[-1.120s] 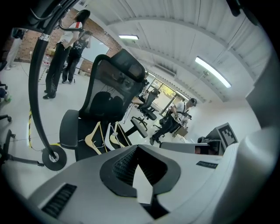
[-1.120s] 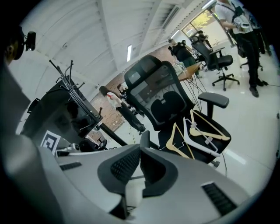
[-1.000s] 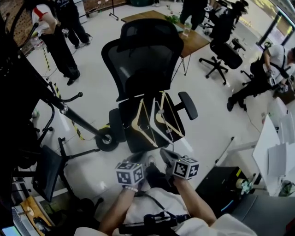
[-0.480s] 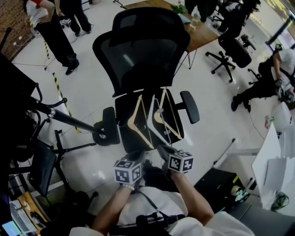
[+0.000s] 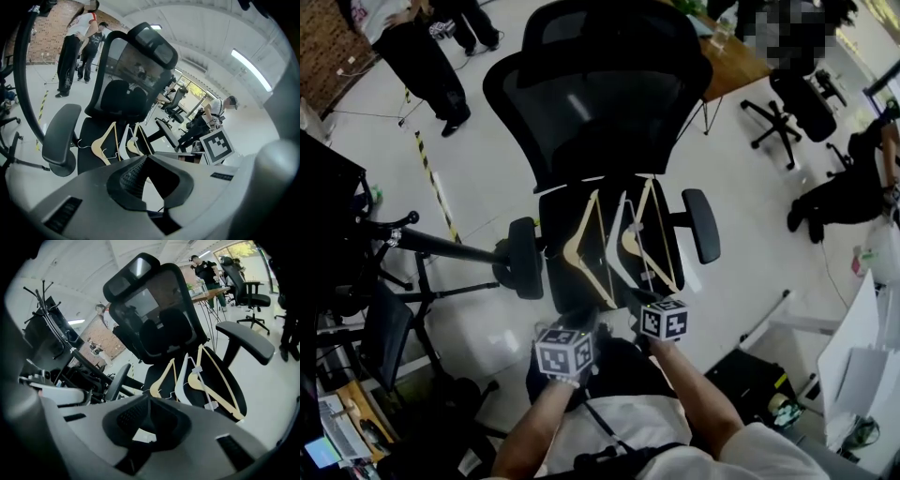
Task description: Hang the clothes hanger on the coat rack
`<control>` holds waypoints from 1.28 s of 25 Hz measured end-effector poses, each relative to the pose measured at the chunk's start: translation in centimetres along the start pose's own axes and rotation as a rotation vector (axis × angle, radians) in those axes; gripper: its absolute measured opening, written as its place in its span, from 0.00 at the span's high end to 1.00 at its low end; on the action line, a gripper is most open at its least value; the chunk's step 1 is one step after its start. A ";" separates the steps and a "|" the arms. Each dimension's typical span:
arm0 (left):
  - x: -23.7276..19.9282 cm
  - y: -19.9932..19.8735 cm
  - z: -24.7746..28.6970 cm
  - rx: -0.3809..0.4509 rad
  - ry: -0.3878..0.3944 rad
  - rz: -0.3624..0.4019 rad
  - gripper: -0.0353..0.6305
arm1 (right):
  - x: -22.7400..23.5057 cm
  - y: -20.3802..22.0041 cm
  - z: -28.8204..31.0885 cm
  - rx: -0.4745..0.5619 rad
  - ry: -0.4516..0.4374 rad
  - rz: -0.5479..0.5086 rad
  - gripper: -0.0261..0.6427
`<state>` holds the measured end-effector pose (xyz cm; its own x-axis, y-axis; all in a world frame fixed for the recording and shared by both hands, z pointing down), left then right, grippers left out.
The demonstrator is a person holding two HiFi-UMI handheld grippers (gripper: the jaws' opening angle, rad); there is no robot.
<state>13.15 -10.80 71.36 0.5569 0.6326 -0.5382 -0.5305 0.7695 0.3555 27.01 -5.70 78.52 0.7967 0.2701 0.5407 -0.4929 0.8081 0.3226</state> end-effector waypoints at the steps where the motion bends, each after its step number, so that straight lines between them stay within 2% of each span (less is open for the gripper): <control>1: -0.2 0.0 0.6 -0.007 -0.001 -0.009 0.96 | 0.4 -0.4 0.6 -0.009 0.005 -0.005 0.90; 8: -1.9 -0.4 5.6 -0.077 0.008 -0.024 0.96 | 3.2 -2.2 5.0 -0.067 0.056 -0.051 0.90; 10: -2.2 -0.7 6.7 -0.091 0.015 -0.034 0.96 | 3.8 -2.5 6.1 -0.091 0.067 -0.061 0.78; 15: -3.2 -0.6 9.2 -0.134 0.022 -0.067 0.96 | 6.0 -2.1 8.7 -0.143 0.119 -0.083 0.74; 20: -4.5 -1.3 11.0 -0.150 0.021 -0.081 0.96 | 6.8 -2.3 11.3 -0.201 0.149 -0.142 0.64; 24: -5.1 -1.6 12.2 -0.160 0.023 -0.086 0.96 | 7.8 -2.7 12.8 -0.213 0.177 -0.175 0.64; 28: -5.9 -1.9 13.1 -0.148 0.021 -0.105 0.96 | 9.1 -2.4 15.0 -0.243 0.210 -0.201 0.58; 32: -6.7 -1.6 13.7 -0.145 0.013 -0.109 0.96 | 10.0 -1.8 17.0 -0.278 0.254 -0.253 0.57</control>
<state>19.05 -15.09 84.82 0.6079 0.5444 -0.5779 -0.5548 0.8120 0.1814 29.97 -13.39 96.58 0.9576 0.1380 0.2528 -0.1867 0.9657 0.1803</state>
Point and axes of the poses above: the fingertips, and each gripper's own axes: z forward along the fingers, x to its right, y out of its underside, the point moved 5 cm from there along -z, backward along the fingers, and after that the axes turned 13 degrees about -x, right-handed, at the moved point
